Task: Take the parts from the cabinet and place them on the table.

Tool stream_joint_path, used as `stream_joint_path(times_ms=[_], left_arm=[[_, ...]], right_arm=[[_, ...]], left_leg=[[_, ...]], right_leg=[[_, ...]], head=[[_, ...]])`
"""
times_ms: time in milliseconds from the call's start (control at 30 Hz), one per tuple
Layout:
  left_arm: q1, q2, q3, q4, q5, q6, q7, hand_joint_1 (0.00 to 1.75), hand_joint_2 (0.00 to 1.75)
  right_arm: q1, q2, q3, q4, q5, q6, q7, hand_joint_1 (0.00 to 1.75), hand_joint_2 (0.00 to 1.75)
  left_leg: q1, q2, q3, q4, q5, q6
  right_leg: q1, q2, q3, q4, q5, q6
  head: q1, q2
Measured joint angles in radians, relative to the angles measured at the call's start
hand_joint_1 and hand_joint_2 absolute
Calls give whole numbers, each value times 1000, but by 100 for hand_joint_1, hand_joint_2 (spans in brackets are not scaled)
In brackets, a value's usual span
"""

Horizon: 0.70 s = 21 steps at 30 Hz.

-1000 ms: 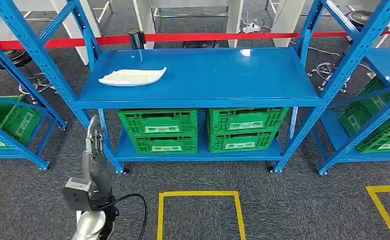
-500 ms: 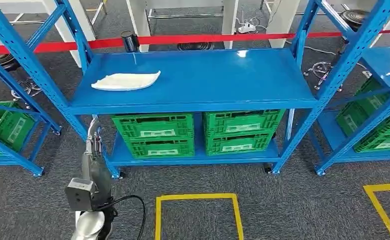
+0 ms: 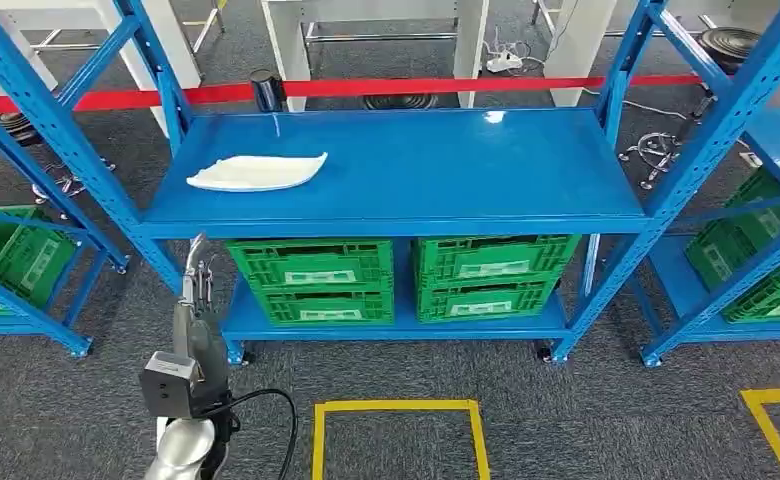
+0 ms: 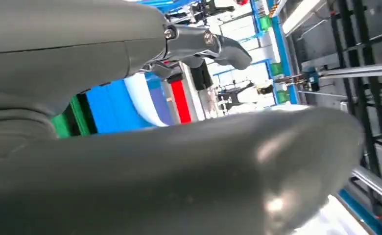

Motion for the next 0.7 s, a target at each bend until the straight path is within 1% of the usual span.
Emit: stream_joint_path(times_ms=[33, 67, 100, 133, 167, 200, 233, 267, 300, 333, 367, 400, 433, 467, 533, 567, 600, 633, 667, 700], left_arm=[[0, 0, 0, 0, 0, 0, 0, 0, 0], [1, 0, 0, -1, 0, 0, 0, 0, 0], [0, 0, 0, -1, 0, 0, 0, 0, 0], [0, 0, 0, -1, 0, 0, -1, 0, 0], [2, 1, 0, 0, 0, 0, -1, 0, 0], [4, 1, 0, 2, 0, 0, -1, 0, 0], [5, 0, 0, 3, 0, 0, -1, 0, 0], [5, 0, 0, 4, 0, 0, -1, 0, 0], [4, 1, 0, 6, 1, 0, -1, 0, 0], [3, 1, 0, 6, 1, 0, -1, 0, 0], [2, 1, 0, 7, 2, 0, -1, 0, 0], [1, 1, 0, 7, 5, 1, -1, 0, 0], [0, 1, 0, 8, 9, 3, 1, 0, 0], [0, -1, 0, 9, 11, 4, 1, 0, 0], [2, -2, 1, 9, 19, 11, 0, 0, 0], [2, -4, 2, 8, 20, 12, 0, 0, 0], [2, -9, 2, 9, 20, 12, 0, 0, 0], [2, -12, 2, 9, 20, 12, -1, 0, 0], [1, -15, 2, 11, 20, 12, 0, 0, 0], [1, -17, 2, 14, 20, 11, 0, 0, 0]], right_arm=[[0, 0, 0, 0, 0, 1, 0, 0, 0], [0, 0, 0, 0, 0, 2, 0, 0, 0], [1, 0, 0, 0, 0, 2, 0, 0, 0], [1, 0, 0, 0, 0, 3, 0, 0, 0], [0, 0, 0, 0, 0, 3, 0, 0, 0], [0, 0, 0, 0, 0, 5, 0, 0, 0], [1, 0, 0, 0, 0, 5, 0, 0, 0], [2, 0, 0, 0, 0, 5, 0, 0, 0], [3, 0, 0, 0, 0, 8, -2, 0, 0], [3, 0, 0, 0, 1, 12, -5, 0, 0], [3, 1, 0, 0, 5, 16, -6, 0, 0], [3, 3, 0, 0, 12, 25, -1, 0, 0], [1, 3, 0, 1, 17, 27, 7, 0, 0], [0, 3, 0, 1, 24, 27, 18, 0, 0], [2, 3, 0, 1, 43, 27, 33, 0, 0], [1, 2, 0, 1, 42, 23, 32, 0, 0], [1, 2, 0, 1, 40, 17, 28, 0, 0], [0, 2, 0, 1, 35, 13, 24, 0, 0], [-2, 2, 0, 1, 30, 8, 24, 0, 0], [-1, -2, 0, 1, 26, 5, 23, 0, 0]], left_leg=[[2, 0, 3, -3, -2, -7], [4, 1, 6, 3, -7, -14], [5, 2, -5, 32, -20, -19], [5, 3, -35, 94, -53, -23], [6, 3, -79, 175, -90, -27], [6, 3, -129, 261, -121, -29], [6, 3, -170, 321, -130, -29], [6, 3, -183, 325, -112, -27], [5, 2, -172, 282, -69, -23], [4, 3, -144, 207, -17, -16], [1, 2, -105, 116, 36, -7], [-4, 3, -73, 33, 72, 7], [-9, 5, -66, 16, 60, 9], [-10, 6, -68, 16, 60, 9], [-15, 3, -68, 14, 58, 17], [-7, 1, -57, 0, 64, 25], [-2, 2, -47, -11, 69, 28], [0, 3, -43, -15, 68, 32], [1, 4, -42, -14, 66, 35], [1, 5, -42, -14, 65, 36]], right_leg=[[1, 0, 1, -1, -1, -8], [-5, 0, 6, -6, 0, -16], [-5, 0, 12, -7, -4, -22], [-5, -1, 17, -7, -6, -26], [-4, -2, 21, -7, -9, -30], [-3, -2, 24, -7, -13, -32], [-2, -2, 28, -7, -17, -33], [-1, -1, 33, -7, -21, -33], [0, 1, 40, -7, -26, -33], [2, 2, 48, -7, -30, -32], [3, 3, 56, -8, -35, -31], [3, 3, 61, -8, -40, -29], [9, 4, 62, -6, -47, -20], [6, 3, 61, -8, -48, -15], [2, 0, 67, -17, -48, -3], [9, -1, 72, -19, -51, 5], [5, -1, 72, -5, -54, 8], [6, -1, 51, 36, -81, 11], [4, -1, 10, 111, -118, 15], [3, -1, -32, 184, -148, 18]], head=[[0, 0], [0, 0], [-4, 0], [-10, 0], [-11, 0], [-12, 0], [-13, 0], [-13, 0], [-15, 0], [-16, 0], [-18, 0], [-19, 0], [-18, 0], [-19, 0], [-19, 0], [-19, 0], [-19, 0], [-11, 0], [-6, 0], [-4, 0]])
